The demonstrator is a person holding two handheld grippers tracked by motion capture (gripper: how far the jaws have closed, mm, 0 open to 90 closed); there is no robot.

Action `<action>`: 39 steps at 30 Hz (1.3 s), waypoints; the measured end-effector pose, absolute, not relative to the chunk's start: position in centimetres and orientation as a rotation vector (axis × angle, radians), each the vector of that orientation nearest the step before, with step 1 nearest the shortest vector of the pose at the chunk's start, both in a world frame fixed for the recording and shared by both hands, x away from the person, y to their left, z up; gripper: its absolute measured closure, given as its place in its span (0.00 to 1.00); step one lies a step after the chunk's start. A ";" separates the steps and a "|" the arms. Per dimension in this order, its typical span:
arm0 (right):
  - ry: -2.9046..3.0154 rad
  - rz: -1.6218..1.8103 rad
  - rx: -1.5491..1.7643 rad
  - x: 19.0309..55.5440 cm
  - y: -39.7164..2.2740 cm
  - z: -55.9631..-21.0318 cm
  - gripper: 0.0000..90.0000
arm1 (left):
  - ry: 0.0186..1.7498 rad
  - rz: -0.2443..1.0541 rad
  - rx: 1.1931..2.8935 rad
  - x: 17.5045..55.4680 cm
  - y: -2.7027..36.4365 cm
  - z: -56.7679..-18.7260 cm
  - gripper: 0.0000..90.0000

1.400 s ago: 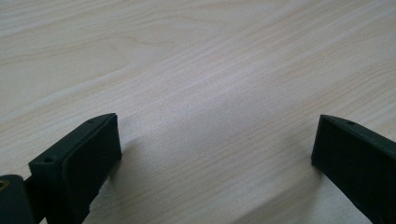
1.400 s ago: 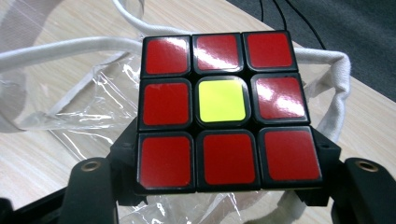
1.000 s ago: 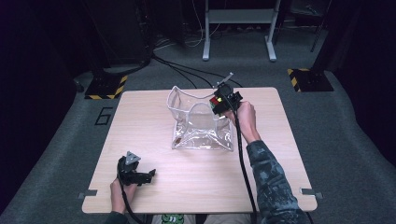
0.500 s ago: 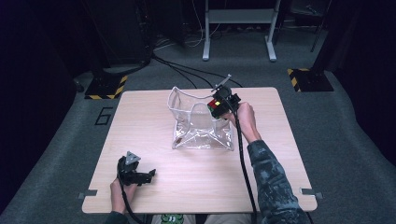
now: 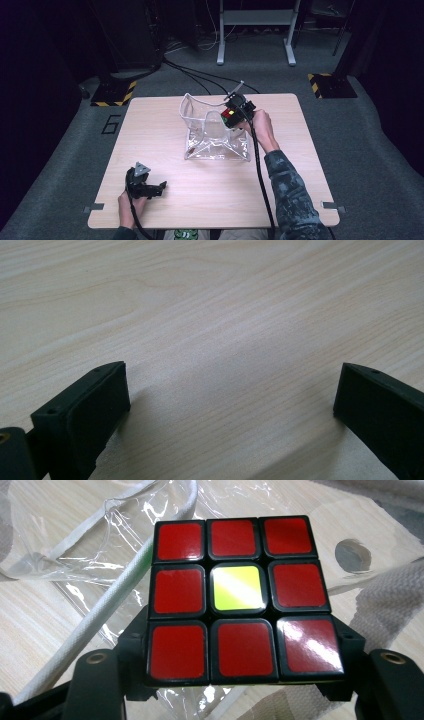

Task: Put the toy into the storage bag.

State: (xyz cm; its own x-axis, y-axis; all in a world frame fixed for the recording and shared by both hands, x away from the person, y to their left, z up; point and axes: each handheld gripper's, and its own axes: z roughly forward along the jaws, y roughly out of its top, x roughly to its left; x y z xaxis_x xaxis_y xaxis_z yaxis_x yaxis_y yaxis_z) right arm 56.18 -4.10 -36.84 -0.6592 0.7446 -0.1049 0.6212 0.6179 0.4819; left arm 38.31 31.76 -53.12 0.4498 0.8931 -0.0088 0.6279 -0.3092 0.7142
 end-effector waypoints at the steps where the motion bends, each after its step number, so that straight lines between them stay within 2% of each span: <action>1: 2.553 0.596 1.105 56.2 -4.1 -36.8 0.37 | 1.267 0.522 2.049 38.3 31.8 -53.1 0.01; 3: 2.558 0.588 1.113 56.1 -4.1 -36.8 0.36 | 1.267 0.522 2.049 38.3 31.8 -53.1 0.01; 8: 2.540 0.689 1.103 55.8 -4.5 -36.4 0.19 | 1.267 0.522 2.049 38.3 31.8 -53.1 0.01; 13: 2.522 0.751 1.104 55.3 -4.5 -35.9 0.08 | 1.267 0.522 2.049 38.3 31.8 -53.1 0.01; 17: 2.516 0.817 1.093 54.5 -4.9 -35.2 0.04 | 1.266 0.522 2.049 38.3 31.8 -53.1 0.01; 28: 2.465 0.891 1.027 51.4 -6.0 -33.3 0.00 | 1.263 0.525 2.053 38.3 31.8 -53.1 0.01; 39: 2.387 0.945 1.000 48.1 -7.7 -33.7 0.01 | 1.261 0.526 2.055 38.3 31.8 -53.1 0.01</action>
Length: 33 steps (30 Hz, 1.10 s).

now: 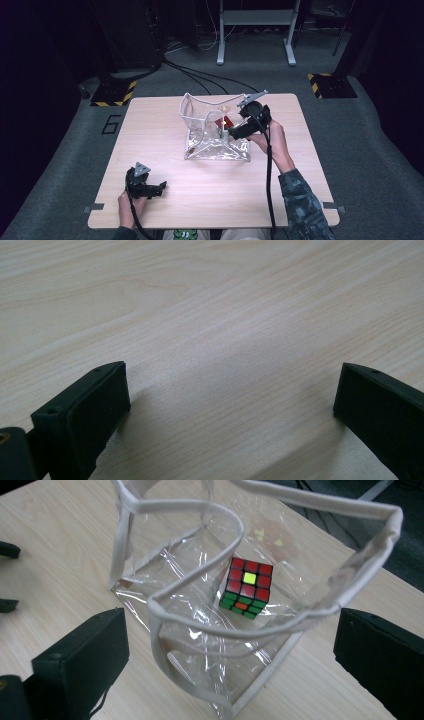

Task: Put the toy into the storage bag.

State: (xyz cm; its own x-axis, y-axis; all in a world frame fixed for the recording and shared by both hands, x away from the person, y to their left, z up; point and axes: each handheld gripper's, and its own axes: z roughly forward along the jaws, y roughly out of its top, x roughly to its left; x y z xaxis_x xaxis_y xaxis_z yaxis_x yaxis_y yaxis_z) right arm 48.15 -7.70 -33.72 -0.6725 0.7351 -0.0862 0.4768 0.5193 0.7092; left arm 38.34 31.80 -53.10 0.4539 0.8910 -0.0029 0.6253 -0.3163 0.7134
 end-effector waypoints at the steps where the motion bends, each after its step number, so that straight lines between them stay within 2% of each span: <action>1: 2.387 0.945 1.007 47.9 -7.9 -33.9 0.01 | 1.260 0.526 2.056 38.3 31.8 -53.1 0.01; 33: 2.381 0.892 1.227 44.7 -13.5 -44.9 0.02 | 1.261 0.525 2.055 38.3 31.8 -53.1 0.01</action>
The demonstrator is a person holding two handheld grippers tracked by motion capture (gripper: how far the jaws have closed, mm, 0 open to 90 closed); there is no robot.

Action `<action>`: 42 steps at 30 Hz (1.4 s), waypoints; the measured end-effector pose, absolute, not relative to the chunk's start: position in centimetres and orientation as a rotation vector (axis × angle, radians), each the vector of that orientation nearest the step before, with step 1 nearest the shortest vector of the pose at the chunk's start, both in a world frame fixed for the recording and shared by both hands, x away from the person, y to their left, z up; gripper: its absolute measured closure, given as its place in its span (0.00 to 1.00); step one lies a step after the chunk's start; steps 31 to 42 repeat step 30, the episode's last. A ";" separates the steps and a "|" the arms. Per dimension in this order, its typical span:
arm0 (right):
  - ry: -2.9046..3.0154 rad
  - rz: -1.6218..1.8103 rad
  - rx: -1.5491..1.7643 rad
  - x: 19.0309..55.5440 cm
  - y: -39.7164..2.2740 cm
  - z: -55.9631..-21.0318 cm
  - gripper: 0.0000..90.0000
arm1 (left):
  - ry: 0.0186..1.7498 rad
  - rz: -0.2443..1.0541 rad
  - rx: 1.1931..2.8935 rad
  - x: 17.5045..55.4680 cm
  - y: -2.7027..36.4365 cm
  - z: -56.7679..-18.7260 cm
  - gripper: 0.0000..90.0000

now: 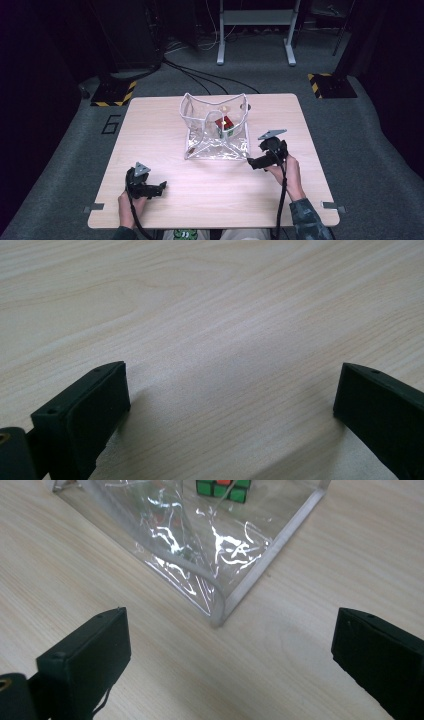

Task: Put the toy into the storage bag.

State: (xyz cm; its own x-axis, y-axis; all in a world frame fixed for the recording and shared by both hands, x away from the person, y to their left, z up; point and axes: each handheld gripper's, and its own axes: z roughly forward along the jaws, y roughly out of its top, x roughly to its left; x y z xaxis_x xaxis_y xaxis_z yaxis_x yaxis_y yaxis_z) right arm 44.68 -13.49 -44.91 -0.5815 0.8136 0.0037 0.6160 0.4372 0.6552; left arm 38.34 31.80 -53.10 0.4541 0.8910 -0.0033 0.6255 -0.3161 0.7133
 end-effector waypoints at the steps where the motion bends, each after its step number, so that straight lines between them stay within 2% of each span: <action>1: 2.383 0.891 1.232 44.6 -13.6 -45.4 0.02 | 1.262 0.525 2.055 38.3 31.8 -53.1 0.01; 19: 2.306 0.879 1.311 42.6 -14.9 -52.3 0.03 | 1.259 0.529 2.054 38.4 31.8 -53.1 0.01; 42: 2.245 0.936 1.286 41.7 -15.4 -52.9 0.00 | 1.258 0.525 2.059 38.3 31.8 -53.1 0.01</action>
